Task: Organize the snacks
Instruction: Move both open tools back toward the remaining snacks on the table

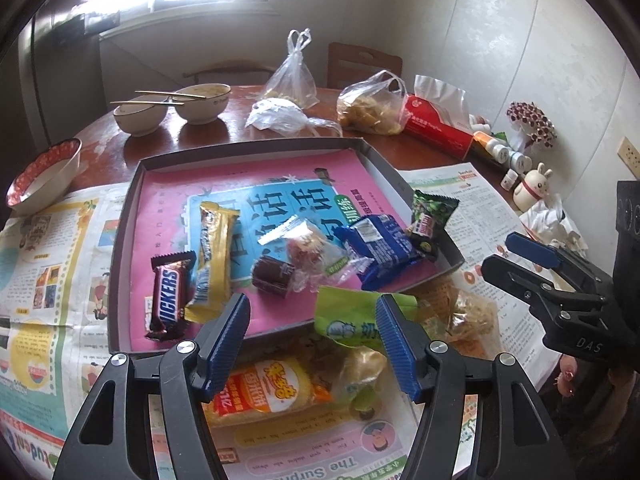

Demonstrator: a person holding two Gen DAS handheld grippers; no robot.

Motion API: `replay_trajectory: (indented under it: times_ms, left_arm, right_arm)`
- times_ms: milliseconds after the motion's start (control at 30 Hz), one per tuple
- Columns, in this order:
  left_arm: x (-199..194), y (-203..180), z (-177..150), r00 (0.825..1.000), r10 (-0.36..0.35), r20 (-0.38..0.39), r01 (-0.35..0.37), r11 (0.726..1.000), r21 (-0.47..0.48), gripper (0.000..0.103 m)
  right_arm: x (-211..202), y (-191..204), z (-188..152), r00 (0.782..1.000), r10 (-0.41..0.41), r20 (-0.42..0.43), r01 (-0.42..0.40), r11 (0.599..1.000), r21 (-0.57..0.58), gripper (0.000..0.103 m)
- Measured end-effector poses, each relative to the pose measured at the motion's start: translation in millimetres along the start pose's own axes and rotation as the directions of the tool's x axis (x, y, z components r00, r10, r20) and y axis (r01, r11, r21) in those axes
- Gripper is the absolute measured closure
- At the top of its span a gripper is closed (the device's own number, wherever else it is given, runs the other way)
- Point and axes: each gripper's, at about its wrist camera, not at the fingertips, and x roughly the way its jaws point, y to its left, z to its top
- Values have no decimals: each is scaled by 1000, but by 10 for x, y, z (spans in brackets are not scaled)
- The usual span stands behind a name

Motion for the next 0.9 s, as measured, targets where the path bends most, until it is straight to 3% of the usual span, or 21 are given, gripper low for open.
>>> replay_trajectory:
  times_ms: [900]
  left_arm:
    - [121,-306,-298,996,-29,-81,35,997,76,32]
  right_arm:
    - [-112,-33,-218,1000,-2,-10,2,1000,-10,23]
